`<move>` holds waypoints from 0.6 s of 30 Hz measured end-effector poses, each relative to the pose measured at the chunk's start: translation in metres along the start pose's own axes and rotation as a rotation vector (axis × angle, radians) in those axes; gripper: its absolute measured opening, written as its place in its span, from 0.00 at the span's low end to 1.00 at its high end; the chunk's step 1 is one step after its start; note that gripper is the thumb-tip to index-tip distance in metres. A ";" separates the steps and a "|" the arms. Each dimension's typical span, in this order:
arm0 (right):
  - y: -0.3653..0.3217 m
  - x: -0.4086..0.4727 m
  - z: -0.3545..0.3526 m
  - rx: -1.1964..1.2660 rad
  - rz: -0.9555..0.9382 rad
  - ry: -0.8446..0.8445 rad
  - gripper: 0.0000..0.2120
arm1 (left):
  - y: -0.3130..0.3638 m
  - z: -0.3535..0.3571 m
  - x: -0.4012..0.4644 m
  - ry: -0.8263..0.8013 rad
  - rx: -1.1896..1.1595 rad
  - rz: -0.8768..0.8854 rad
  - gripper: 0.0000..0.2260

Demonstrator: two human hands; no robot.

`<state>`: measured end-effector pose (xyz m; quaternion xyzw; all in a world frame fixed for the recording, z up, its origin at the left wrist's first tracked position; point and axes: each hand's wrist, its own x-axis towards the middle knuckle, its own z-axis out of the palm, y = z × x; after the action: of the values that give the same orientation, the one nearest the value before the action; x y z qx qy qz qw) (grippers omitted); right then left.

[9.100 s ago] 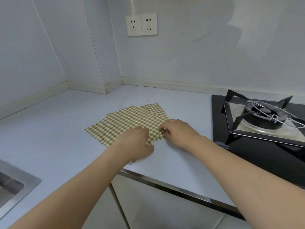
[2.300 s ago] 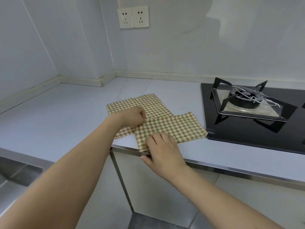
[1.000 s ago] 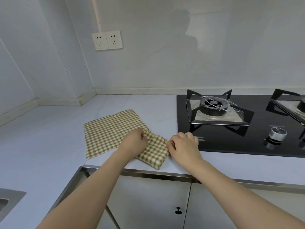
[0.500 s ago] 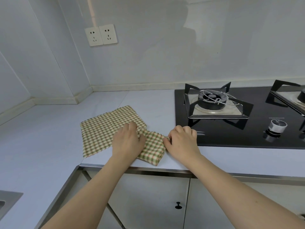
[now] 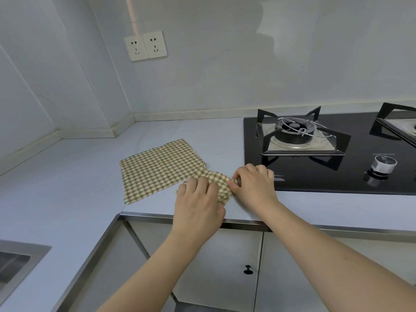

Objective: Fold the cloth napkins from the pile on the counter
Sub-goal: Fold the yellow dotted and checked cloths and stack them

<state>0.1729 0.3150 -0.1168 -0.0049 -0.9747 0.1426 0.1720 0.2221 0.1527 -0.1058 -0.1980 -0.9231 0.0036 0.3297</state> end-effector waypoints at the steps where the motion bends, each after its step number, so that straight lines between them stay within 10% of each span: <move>1: 0.000 0.000 0.000 -0.006 -0.002 -0.003 0.14 | 0.002 -0.001 0.001 -0.044 0.031 0.003 0.07; 8: 0.001 0.001 0.000 -0.013 -0.013 -0.017 0.15 | 0.006 -0.004 -0.001 -0.228 0.159 -0.133 0.08; 18: 0.001 -0.001 -0.002 0.011 -0.029 0.004 0.13 | 0.000 0.000 -0.023 -0.230 -0.254 -0.106 0.08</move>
<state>0.1743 0.3163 -0.1157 0.0101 -0.9736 0.1455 0.1758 0.2384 0.1441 -0.1195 -0.1874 -0.9569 -0.1076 0.1941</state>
